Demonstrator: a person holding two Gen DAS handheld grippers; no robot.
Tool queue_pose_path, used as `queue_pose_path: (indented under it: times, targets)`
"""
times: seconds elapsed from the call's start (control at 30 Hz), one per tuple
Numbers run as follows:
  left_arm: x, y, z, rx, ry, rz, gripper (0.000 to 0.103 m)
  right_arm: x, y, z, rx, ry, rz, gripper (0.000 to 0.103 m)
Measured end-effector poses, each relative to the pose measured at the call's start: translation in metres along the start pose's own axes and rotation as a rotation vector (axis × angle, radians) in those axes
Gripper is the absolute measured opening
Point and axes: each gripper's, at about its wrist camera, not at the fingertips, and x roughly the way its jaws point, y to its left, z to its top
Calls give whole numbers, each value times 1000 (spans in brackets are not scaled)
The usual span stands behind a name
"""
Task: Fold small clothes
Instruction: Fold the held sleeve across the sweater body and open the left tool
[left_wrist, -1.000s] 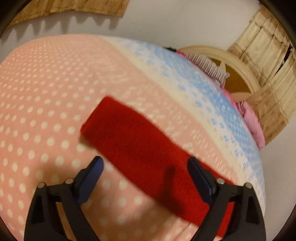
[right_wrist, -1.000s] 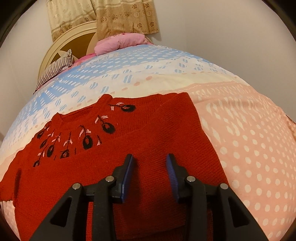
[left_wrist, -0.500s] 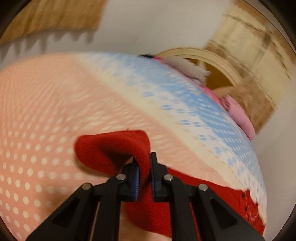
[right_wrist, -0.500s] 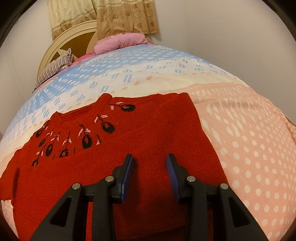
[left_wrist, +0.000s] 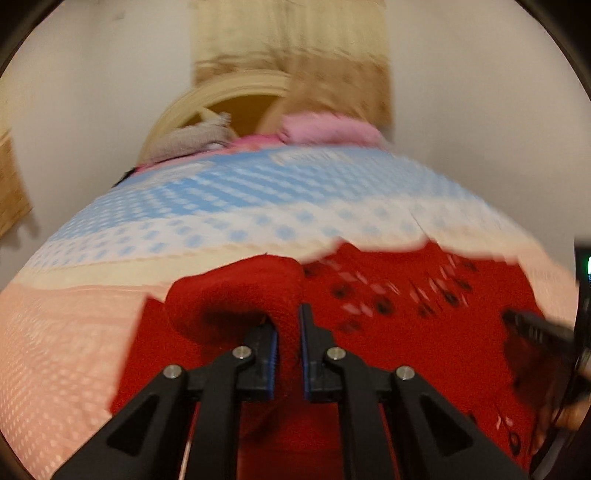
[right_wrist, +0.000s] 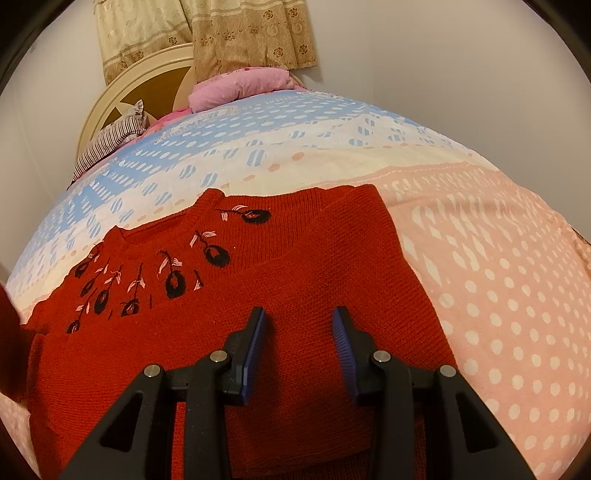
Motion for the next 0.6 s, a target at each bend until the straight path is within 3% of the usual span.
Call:
queue_pose_path:
  times: [0.1, 0.2, 0.23, 0.33, 0.37, 0.5, 0.6]
  targets:
    - [16, -22, -11, 48, 88, -6, 10, 0, 0, 0, 1, 0, 1, 39]
    - [23, -24, -19, 53, 177, -34, 20, 0, -1, 0, 5, -4, 7, 39]
    - [19, -20, -21, 38, 182, -64, 29, 0, -1, 0, 7, -5, 9, 39]
    - [-5, -1, -19, -13, 134, -98, 76, 0, -1, 0, 8, -5, 10, 39]
    - [-19, 11, -19, -40, 90, -102, 82, 0, -1, 0, 7, -5, 10, 39]
    - [-51, 67, -25, -143, 8, -90, 84, 1, -1, 0, 8, 1, 9, 39]
    - [-51, 121, -37, -261, -1, 9, 85, 0, 3, 4, -5, 28, 5, 43]
